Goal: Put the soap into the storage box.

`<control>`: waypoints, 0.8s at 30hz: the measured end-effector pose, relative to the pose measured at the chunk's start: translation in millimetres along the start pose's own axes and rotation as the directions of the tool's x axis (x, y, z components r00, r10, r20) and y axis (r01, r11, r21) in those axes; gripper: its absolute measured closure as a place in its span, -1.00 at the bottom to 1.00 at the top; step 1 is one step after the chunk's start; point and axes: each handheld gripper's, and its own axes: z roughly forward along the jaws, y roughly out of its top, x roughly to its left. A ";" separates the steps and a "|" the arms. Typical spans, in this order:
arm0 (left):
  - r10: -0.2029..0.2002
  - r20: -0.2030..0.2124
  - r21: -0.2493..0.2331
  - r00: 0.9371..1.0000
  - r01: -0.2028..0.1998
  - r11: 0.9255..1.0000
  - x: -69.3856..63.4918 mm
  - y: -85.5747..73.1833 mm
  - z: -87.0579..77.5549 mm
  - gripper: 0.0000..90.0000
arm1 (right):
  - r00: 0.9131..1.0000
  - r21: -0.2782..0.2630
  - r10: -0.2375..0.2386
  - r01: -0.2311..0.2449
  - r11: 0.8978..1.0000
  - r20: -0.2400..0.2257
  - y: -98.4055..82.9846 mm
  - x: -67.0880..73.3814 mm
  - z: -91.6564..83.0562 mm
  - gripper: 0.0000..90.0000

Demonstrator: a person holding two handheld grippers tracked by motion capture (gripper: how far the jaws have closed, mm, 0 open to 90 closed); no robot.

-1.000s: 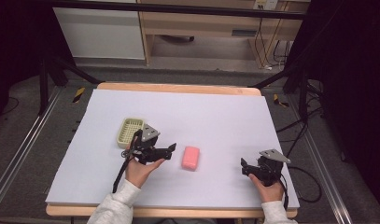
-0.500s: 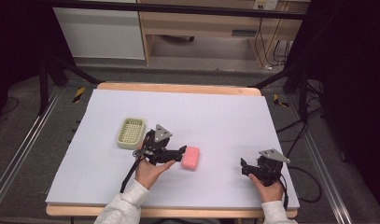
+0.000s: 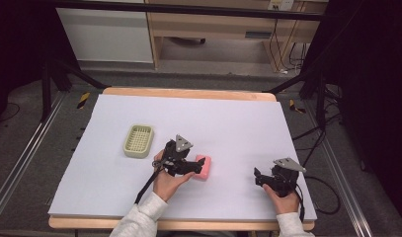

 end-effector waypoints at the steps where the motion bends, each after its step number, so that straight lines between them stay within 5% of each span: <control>1: 0.000 0.001 0.003 1.000 0.000 1.000 -0.5 -0.3 1.9 -0.52 | 1.000 0.001 -0.002 0.002 1.000 0.001 -0.1 -0.1 -0.1 -0.86; 24: 0.008 0.025 0.094 1.000 -0.010 0.996 -12.5 -10.3 35.5 -0.58 | 1.000 0.017 -0.003 0.003 1.000 -0.003 -0.7 1.4 1.6 -0.87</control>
